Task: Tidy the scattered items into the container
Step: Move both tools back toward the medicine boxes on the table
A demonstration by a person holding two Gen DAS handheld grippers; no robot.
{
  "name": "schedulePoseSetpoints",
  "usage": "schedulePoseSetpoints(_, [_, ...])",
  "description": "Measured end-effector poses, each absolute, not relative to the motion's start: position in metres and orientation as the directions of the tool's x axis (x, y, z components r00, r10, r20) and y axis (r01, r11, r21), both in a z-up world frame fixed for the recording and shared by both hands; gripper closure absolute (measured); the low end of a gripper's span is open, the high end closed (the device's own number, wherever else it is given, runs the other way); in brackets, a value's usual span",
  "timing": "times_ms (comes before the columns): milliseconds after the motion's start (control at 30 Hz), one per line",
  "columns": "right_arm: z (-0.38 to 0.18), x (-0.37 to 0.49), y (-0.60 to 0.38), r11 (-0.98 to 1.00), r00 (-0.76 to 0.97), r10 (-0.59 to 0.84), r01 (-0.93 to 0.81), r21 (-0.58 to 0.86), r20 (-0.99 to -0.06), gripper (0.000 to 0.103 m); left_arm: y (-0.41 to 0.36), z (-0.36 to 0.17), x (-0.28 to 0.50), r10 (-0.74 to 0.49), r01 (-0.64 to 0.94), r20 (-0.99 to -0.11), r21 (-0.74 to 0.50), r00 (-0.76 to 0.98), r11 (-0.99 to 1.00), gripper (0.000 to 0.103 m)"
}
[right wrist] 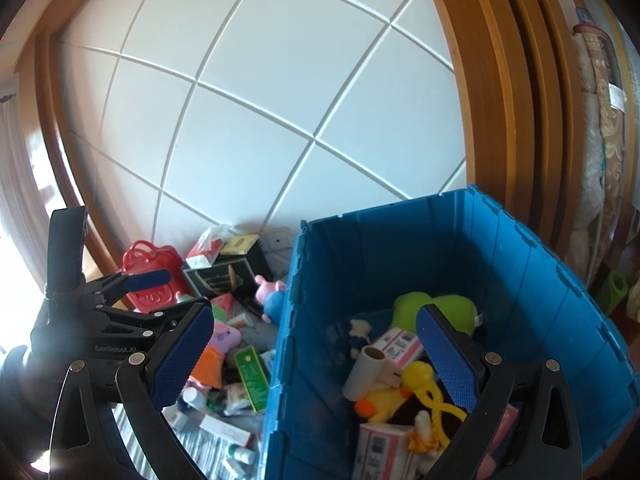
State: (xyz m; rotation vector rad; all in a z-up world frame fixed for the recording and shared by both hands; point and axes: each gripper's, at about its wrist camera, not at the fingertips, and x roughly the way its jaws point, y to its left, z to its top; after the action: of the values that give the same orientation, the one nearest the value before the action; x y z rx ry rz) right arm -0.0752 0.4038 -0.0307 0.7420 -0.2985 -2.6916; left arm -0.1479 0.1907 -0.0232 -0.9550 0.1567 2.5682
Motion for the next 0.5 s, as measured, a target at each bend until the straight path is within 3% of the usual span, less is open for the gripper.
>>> schedulePoseSetpoints(500, [-0.059,-0.041,0.320,-0.908,-0.724,-0.417,0.312,0.279,-0.549,0.000,0.063,-0.077,-0.099,0.215,-0.264,-0.711,-0.043,-0.670,-0.964,0.000])
